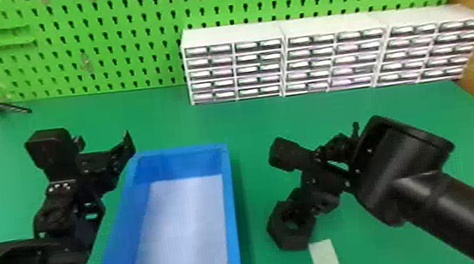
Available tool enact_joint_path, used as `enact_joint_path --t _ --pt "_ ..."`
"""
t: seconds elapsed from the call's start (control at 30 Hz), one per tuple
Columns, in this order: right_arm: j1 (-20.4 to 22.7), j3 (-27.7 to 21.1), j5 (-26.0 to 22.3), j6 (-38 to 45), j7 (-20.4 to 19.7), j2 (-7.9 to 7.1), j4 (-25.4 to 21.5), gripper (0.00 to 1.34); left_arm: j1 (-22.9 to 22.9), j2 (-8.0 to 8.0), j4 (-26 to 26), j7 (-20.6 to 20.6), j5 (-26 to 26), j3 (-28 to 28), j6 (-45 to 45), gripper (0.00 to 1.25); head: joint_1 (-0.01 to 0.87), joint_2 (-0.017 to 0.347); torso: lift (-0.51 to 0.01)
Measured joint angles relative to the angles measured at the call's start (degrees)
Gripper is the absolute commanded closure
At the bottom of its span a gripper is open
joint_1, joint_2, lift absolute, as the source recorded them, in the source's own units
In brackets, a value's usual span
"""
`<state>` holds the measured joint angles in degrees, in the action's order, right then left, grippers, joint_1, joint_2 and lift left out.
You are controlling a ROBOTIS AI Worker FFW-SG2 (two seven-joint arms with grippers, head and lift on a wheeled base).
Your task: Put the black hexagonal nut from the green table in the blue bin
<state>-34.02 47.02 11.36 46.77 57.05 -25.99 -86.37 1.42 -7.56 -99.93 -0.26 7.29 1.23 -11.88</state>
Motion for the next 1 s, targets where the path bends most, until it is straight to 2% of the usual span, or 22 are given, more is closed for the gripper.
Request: enact_joint_path --t 0.33,0.73,1.0 --pt "-1.5 -2.0 -3.4 -0.1 1.6 -1.31 -0.5 1.00 0.0 0.00 0.0 0.0 0.0 0.0 0.0 0.31 0.683 0.028 -0.096" --pt "-2.0 -7.7 -14.2 -0.2 2.0 -2.19 -0.3 1.00 0.4 0.00 0.0 0.0 0.0 -0.2 0.0 0.31 0.683 0.028 -0.096" --pt "-2.8 -10.1 -22.8 -0.3 1.0 -1.72 -0.3 1.01 0.6 0.01 0.0 0.0 0.0 -0.3 0.0 0.31 0.683 0.028 -0.096"
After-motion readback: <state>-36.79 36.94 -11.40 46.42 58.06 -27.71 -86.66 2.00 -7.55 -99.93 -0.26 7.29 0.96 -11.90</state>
